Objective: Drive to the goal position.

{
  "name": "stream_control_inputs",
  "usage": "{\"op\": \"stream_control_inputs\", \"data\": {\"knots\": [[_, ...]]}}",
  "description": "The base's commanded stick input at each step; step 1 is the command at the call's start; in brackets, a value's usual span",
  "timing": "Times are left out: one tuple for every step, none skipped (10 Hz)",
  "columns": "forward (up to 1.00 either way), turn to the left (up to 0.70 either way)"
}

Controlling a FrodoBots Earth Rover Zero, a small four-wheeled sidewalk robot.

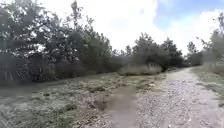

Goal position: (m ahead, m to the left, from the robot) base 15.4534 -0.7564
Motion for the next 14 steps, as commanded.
{"op": "stream_control_inputs", "data": {"knots": [[1.0,0.0],[1.0,0.0],[1.0,0.0],[1.0,0.0],[1.0,0.0],[1.0,0.0],[1.0,0.0],[1.0,0.0],[1.0,0.0],[1.0,0.0],[1.0,0.0],[1.0,0.0],[1.0,0.19],[1.0,0.27]]}}
